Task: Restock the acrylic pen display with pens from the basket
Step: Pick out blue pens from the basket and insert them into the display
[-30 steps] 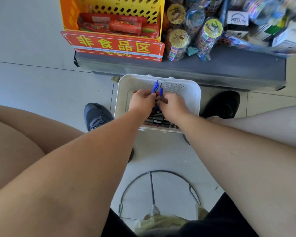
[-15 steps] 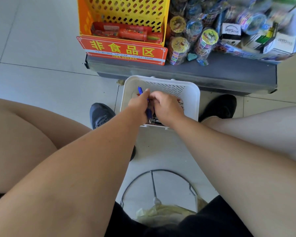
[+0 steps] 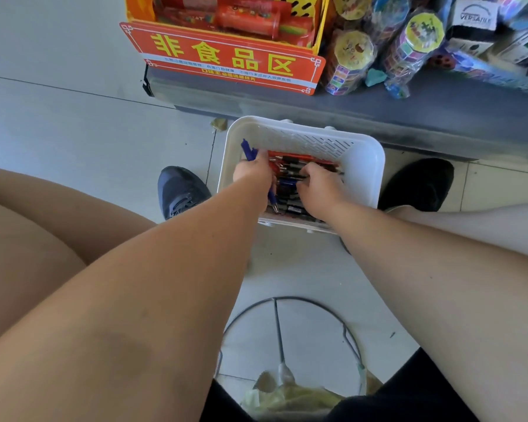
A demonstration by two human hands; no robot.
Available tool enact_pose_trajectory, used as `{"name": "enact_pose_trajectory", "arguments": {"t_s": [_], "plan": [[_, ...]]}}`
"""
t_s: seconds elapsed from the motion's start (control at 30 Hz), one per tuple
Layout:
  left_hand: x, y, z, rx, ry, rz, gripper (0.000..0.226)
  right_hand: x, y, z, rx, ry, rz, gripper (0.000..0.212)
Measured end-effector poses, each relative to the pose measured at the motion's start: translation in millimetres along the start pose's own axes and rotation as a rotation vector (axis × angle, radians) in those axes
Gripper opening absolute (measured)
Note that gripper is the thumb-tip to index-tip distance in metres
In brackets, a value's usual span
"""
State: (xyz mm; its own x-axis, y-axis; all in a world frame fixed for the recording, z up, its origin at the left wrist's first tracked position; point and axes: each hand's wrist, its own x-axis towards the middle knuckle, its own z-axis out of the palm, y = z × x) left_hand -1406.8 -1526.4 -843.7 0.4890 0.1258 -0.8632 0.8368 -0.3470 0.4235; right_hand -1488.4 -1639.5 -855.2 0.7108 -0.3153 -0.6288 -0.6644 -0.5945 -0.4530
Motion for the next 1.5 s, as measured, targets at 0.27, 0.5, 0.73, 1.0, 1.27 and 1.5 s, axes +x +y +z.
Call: {"name": "enact_pose_trajectory", "arguments": {"t_s": [0.27, 0.5, 0.73, 1.0, 1.27, 1.5], "plan": [[24.0, -11.2, 9.4, 0.2, 0.084, 0.031, 0.026, 12.7, 14.1, 10.5, -0.196, -0.012, 0.064, 0.017], [31.4, -18.3, 17.9, 0.13, 0.055, 0.017, 0.022, 20.0, 12.8, 11.6, -0.169, 0.009, 0.131, 0.023], [23.7, -17.1, 19.7, 0.126, 0.007, 0.055, 0.024, 24.3, 12.4, 11.7, 0.088, -0.009, 0.146, 0.018], [13.5, -12.0, 11.4, 0.194, -0.052, 0.163, 0.017, 14.7, 7.9, 9.0, 0.325, 0.104, 0.113, 0.019], [-0.2, -6.1, -2.2, 0.274, -0.105, 0.259, 0.019, 5.5, -20.0, -18.3, 0.448, 0.316, 0.12, 0.02], [-20.7, -2.4, -25.4, 0.348, -0.077, 0.458, 0.017, -21.1, -40.4, -48.7, 0.629, 0.401, 0.09, 0.018]]}}
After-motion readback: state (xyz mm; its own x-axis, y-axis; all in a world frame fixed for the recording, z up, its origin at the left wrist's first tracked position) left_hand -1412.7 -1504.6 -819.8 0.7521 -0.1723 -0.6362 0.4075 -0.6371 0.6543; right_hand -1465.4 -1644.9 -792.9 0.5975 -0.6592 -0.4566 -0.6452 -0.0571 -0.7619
